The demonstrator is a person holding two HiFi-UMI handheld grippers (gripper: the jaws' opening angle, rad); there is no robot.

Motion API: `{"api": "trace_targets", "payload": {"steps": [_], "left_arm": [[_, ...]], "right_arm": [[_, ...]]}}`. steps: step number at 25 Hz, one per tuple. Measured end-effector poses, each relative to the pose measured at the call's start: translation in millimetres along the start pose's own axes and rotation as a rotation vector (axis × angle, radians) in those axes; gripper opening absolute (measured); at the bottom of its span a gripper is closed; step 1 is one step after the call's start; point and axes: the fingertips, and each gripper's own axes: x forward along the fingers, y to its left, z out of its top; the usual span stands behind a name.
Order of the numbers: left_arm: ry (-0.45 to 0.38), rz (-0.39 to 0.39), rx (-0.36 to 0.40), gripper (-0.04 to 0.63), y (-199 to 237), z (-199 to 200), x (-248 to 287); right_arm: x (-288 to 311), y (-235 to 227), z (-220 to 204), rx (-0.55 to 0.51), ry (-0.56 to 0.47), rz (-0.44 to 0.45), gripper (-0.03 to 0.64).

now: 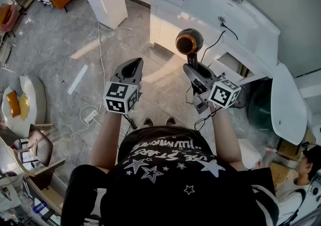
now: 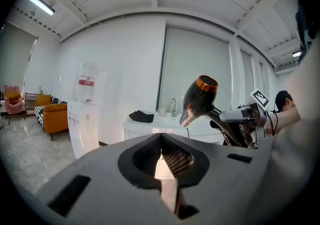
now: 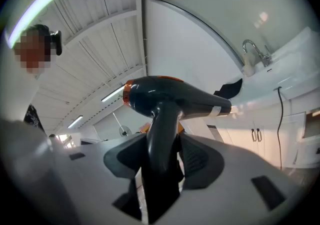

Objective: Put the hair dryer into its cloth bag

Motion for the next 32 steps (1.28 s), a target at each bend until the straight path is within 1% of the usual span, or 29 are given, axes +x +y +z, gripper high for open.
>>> {"api": "trace_targets", "payload": {"steps": [6,10,14,18,22,25,28,32], "left_arm": [[0.011,-0.006,-0.014,0.011,15.1,-6.2,-7.0],[0.031,-0.036,-0.014,0.011,24.9,-20.5,-17.0],[0.044,-0.055,-0.007,0.011,36.9,-24.8,-13.8],[0.056,-0.066,-0.025,0.011,42.2,-31.6,-8.2],[0.083,-0.056,-0.035,0.011,51.9,-39.7,5.9],[0.091,-0.042,-0.032,0.011,62.5,-36.8,21.0],[0.092,-0.022,-0.021,0.011,75.9,-28.6,41.6],[0.076,0.01,-0.004,0.011,96.7,-7.6,79.3]], "right_arm": [[12.1,2.5,-4.7,0.003,-0.002,-0.017,0.202],[19.9,5.2,-17.2,0.003,-0.002,-0.049,0.202],[27.5,2.6,-20.6,0.007,0.001,-0.084,0.202],[32.4,-1.9,-18.5,0.022,0.002,-0.08,0.202],[42.2,-20.1,-9.8,0.025,0.003,-0.082,0.202],[54.8,-39.5,0.0,0.027,0.012,-0.077,0.202],[69.4,-61.7,14.0,0.021,0.024,-0.068,0.202],[96.7,-94.3,40.1,0.0,0.048,-0.031,0.202]]}}
